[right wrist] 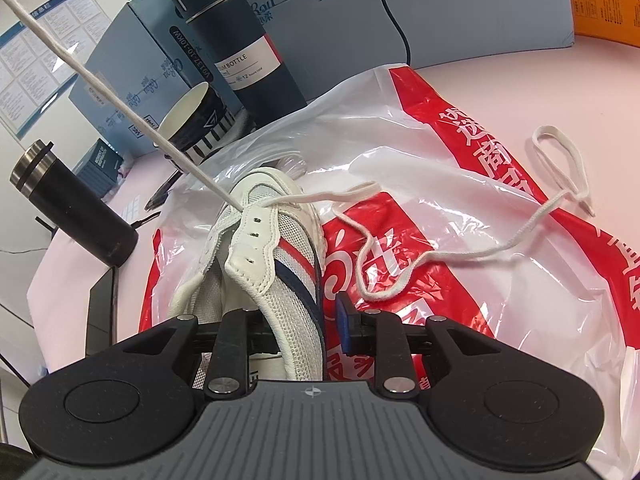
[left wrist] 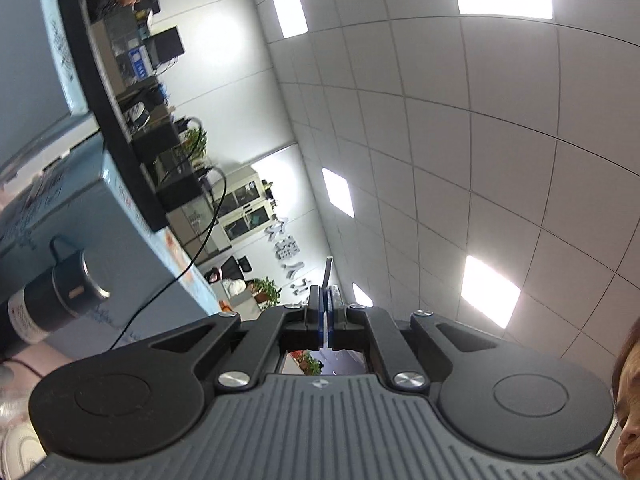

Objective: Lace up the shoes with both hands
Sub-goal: 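Pull the lace up through the eyelet with the left tool while the right tool holds the sneaker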

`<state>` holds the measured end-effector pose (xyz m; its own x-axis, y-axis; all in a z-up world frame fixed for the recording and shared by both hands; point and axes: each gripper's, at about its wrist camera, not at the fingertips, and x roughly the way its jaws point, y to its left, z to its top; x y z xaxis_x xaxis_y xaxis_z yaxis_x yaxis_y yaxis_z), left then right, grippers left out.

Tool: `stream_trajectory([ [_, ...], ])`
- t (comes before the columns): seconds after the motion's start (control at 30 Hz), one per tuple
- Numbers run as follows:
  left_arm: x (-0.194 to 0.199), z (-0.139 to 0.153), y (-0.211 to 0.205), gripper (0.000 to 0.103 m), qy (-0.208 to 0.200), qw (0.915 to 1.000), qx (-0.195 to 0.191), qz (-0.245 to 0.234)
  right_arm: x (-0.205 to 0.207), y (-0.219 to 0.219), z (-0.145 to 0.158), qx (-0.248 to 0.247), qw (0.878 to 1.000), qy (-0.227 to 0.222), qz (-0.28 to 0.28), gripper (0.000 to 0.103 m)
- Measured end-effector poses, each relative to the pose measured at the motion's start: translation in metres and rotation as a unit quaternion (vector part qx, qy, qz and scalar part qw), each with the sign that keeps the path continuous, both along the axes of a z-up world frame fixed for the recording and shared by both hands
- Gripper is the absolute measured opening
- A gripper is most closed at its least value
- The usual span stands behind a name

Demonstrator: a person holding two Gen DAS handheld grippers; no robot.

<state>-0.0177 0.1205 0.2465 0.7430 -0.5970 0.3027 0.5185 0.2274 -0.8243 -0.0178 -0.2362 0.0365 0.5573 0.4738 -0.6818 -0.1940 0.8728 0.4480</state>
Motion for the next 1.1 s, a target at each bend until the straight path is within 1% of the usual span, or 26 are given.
stream_trajectory([
  [0.23,-0.004,0.016,0.016,0.001,-0.007,0.9996,-0.010,0.024,0.000,-0.001,-0.001,0.000,1.000,0.000,-0.001,0.024],
  [0.43,-0.009,0.032,0.028,0.001,-0.025,0.9985,-0.005,0.049,0.001,-0.001,-0.001,0.000,1.000,0.001,-0.002,0.025],
  [0.5,-0.011,0.035,0.031,0.001,-0.024,0.9982,-0.001,0.056,0.001,-0.001,-0.001,0.000,1.000,0.001,-0.002,0.025],
  [0.6,-0.010,0.035,0.034,0.001,-0.017,0.9980,-0.006,0.060,0.000,-0.001,0.000,-0.001,1.000,0.001,-0.002,0.025],
  [0.77,-0.014,0.035,0.043,0.001,-0.023,0.9966,-0.026,0.074,0.001,-0.001,0.000,0.000,1.000,0.002,-0.002,0.025],
  [1.0,-0.015,0.034,0.050,0.001,-0.018,0.9953,-0.013,0.095,0.001,-0.001,-0.001,0.001,1.000,0.004,-0.003,0.025],
  [1.1,-0.014,0.032,0.055,0.001,-0.008,0.9942,-0.014,0.107,0.002,-0.003,-0.002,0.003,1.000,0.008,-0.007,0.028],
])
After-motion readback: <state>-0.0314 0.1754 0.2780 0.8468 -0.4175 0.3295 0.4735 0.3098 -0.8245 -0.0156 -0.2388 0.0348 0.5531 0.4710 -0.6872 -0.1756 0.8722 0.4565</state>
